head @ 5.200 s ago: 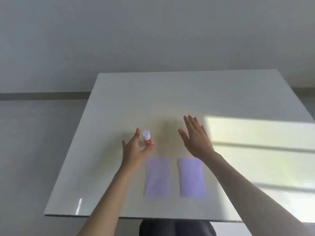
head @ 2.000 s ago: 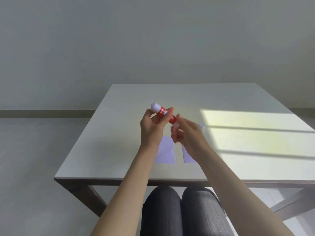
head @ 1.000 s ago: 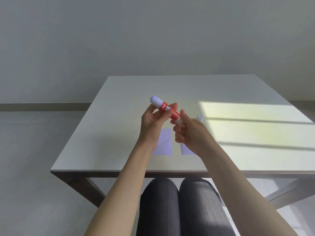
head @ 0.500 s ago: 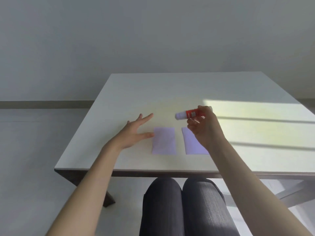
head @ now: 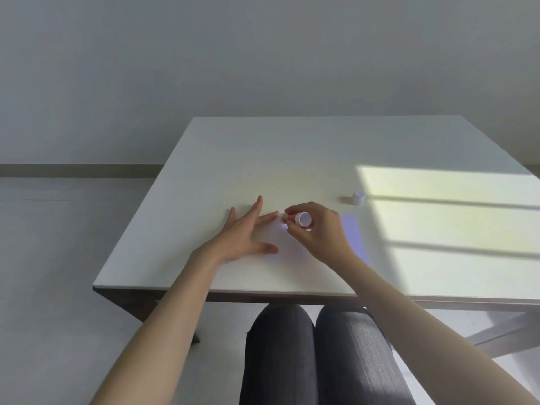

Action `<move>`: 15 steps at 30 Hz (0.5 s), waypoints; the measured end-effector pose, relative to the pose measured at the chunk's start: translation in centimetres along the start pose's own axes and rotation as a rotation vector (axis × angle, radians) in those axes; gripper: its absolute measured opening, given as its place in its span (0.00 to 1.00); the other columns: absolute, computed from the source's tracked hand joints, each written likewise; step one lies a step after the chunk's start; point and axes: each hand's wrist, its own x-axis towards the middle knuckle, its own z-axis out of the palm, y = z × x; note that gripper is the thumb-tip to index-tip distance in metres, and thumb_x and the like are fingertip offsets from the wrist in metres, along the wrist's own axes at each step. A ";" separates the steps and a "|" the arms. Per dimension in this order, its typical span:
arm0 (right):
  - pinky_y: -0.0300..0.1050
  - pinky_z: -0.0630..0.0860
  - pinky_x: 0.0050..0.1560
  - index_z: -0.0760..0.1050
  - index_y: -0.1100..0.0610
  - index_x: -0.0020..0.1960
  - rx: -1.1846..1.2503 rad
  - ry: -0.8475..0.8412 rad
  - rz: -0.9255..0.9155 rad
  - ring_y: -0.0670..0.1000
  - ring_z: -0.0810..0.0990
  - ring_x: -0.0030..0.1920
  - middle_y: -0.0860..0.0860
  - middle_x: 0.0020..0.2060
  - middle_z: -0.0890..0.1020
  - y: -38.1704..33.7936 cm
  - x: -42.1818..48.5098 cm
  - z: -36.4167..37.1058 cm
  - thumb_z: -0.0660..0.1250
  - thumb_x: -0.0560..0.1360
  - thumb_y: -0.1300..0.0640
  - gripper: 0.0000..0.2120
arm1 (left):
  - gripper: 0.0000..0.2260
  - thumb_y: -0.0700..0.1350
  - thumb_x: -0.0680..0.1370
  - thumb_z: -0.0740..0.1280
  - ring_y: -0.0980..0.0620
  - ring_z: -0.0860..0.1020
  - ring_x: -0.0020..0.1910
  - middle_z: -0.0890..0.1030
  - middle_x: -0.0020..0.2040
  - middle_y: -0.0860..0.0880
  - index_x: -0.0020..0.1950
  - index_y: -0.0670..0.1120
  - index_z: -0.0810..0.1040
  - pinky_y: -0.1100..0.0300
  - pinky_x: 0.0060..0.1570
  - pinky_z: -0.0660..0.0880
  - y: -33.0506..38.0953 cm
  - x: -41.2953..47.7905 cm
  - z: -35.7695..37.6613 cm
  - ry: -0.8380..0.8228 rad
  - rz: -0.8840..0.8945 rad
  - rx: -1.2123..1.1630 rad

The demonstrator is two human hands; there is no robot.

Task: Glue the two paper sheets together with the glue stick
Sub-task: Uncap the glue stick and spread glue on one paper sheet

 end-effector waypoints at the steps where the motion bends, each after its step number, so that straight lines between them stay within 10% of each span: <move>1: 0.38 0.75 0.45 0.83 0.57 0.46 -0.001 -0.034 -0.032 0.50 0.82 0.43 0.52 0.44 0.85 -0.1 -0.6 0.0 0.71 0.69 0.59 0.07 | 0.51 0.62 0.67 0.70 0.45 0.31 0.74 0.60 0.65 0.79 0.75 0.60 0.35 0.45 0.71 0.33 0.0 0.0 0.0 -0.009 -0.001 0.002; 6: 0.40 0.77 0.43 0.82 0.51 0.44 0.125 -0.182 0.052 0.50 0.84 0.41 0.50 0.39 0.86 -0.3 -1.4 -0.5 0.70 0.69 0.55 0.05 | 0.47 0.65 0.61 0.73 0.49 0.28 0.72 0.45 0.73 0.71 0.73 0.69 0.48 0.44 0.71 0.35 -0.1 -0.1 -0.1 -0.052 -0.034 0.023; 11: 0.20 0.67 0.39 0.83 0.55 0.47 0.018 0.034 0.095 0.30 0.76 0.38 0.44 0.40 0.82 0.6 0.2 -1.7 0.71 0.69 0.59 0.07 | 0.49 0.63 0.65 0.72 0.64 0.31 0.66 0.53 0.71 0.73 0.74 0.64 0.41 0.52 0.68 0.29 -0.2 -0.2 -0.3 -0.076 0.030 0.082; 15: 0.25 0.68 0.41 0.83 0.54 0.44 0.043 -0.115 -0.035 0.36 0.78 0.39 0.43 0.38 0.84 0.2 -2.0 -1.4 0.71 0.67 0.60 0.06 | 0.43 0.63 0.65 0.72 0.64 0.24 0.64 0.46 0.77 0.64 0.68 0.75 0.45 0.55 0.67 0.29 -0.2 -0.1 -0.3 -0.073 0.036 0.072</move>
